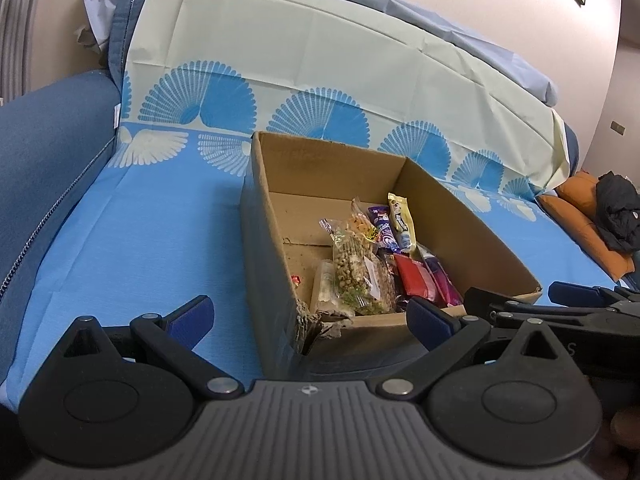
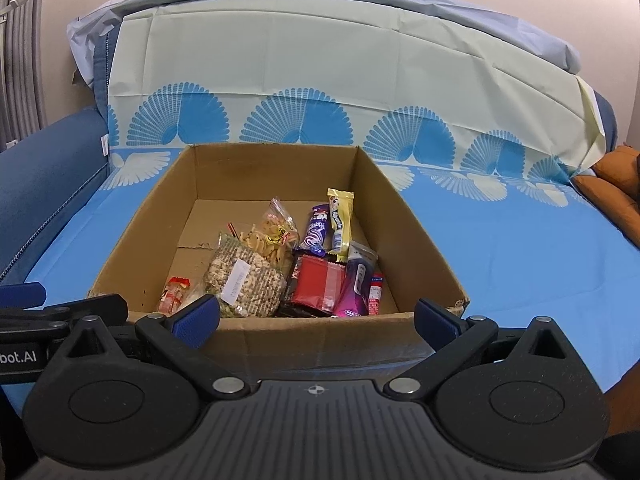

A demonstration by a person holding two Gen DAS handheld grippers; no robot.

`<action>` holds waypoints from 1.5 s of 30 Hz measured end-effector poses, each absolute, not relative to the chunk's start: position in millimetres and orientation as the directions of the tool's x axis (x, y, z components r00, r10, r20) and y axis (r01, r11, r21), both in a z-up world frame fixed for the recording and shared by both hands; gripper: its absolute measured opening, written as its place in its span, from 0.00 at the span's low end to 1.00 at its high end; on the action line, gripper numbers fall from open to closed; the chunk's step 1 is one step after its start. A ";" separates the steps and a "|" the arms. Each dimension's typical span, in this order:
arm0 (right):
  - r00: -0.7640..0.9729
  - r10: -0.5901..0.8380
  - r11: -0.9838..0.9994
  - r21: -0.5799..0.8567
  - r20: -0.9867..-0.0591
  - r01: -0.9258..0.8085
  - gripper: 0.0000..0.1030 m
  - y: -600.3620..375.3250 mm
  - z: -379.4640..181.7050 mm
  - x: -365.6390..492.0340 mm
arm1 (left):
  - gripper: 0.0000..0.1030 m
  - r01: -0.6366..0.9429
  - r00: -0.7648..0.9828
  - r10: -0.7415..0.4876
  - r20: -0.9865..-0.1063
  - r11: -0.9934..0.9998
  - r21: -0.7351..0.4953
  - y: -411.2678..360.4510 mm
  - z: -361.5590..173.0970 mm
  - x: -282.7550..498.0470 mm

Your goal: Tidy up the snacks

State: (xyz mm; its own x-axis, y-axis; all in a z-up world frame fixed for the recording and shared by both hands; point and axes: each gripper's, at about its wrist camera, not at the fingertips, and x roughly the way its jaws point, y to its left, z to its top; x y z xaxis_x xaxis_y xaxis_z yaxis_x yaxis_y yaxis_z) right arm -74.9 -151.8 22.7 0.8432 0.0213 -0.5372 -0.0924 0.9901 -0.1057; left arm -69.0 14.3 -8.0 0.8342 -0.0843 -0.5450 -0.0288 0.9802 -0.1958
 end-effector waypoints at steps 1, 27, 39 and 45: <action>0.843 0.022 0.990 -0.105 -0.537 -0.093 0.99 -151.8 22.4 -74.9 | 0.99 -0.029 0.835 -0.084 -0.544 0.980 -0.196 13.6 -8.3 -69.4; 0.843 0.021 0.990 -0.106 -0.537 -0.092 0.99 -152.1 22.2 -74.3 | 0.99 -0.020 0.838 -0.087 -0.538 0.981 -0.191 10.7 -8.7 -70.1; 0.843 0.022 0.990 -0.106 -0.538 -0.093 0.99 -152.4 22.3 -73.8 | 0.99 -0.021 0.838 -0.087 -0.538 0.981 -0.192 10.6 -9.0 -70.0; 0.843 0.021 0.990 -0.106 -0.537 -0.093 0.99 -152.1 21.9 -73.6 | 0.99 -0.019 0.839 -0.088 -0.536 0.981 -0.191 10.3 -8.8 -70.3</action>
